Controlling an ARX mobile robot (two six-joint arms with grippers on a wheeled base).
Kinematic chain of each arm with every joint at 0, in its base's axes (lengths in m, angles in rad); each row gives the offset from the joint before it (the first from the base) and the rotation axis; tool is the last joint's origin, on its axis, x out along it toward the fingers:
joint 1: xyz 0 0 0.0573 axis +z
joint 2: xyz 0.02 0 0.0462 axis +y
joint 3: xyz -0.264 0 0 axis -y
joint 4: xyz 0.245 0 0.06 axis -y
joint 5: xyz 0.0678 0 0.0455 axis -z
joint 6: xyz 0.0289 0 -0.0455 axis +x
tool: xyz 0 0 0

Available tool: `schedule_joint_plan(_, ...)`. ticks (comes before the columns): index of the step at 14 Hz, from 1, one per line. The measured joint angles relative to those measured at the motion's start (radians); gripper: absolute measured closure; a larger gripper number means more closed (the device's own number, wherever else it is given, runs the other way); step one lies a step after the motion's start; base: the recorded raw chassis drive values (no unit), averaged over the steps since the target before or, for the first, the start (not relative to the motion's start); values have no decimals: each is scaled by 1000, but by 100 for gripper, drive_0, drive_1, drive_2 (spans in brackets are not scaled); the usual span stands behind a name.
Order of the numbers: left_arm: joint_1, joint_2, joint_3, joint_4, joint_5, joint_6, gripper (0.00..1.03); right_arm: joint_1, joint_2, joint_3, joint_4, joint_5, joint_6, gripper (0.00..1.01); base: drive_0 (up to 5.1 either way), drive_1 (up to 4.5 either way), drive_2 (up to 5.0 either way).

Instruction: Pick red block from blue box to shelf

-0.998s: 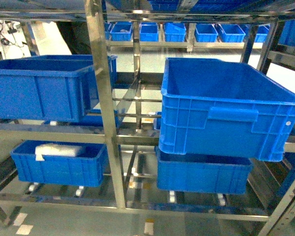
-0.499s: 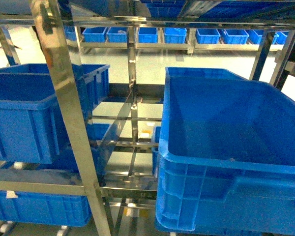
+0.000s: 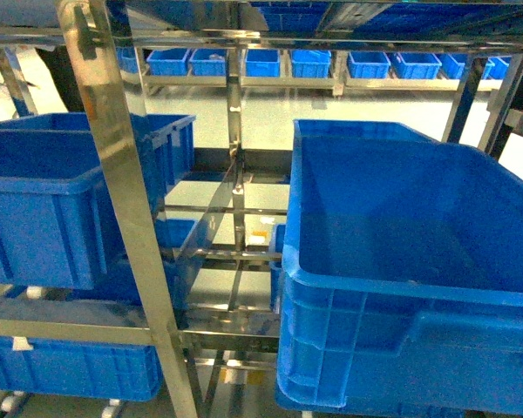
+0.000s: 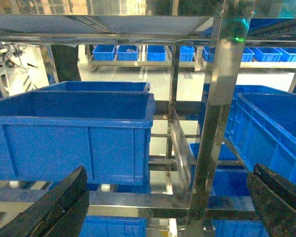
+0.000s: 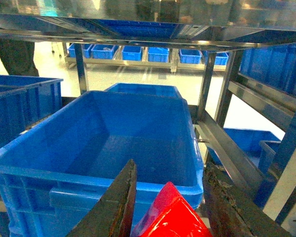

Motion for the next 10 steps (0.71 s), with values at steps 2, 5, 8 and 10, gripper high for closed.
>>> schedule_joint_plan(2,0,0,0,0,0,0,5,0,0,0,0,0,0,66,0,0,0)
schedule_joint_plan(5,0,0,0,0,0,0,5,0,0,0,0,0,0,66,0,0,0)
schedule_joint_plan(8,0,0,0,0,0,0,5,0,0,0,0,0,0,66,0,0,0)
schedule_joint_plan(10,0,0,0,0,0,0,5,0,0,0,0,0,0,66,0,0,0)
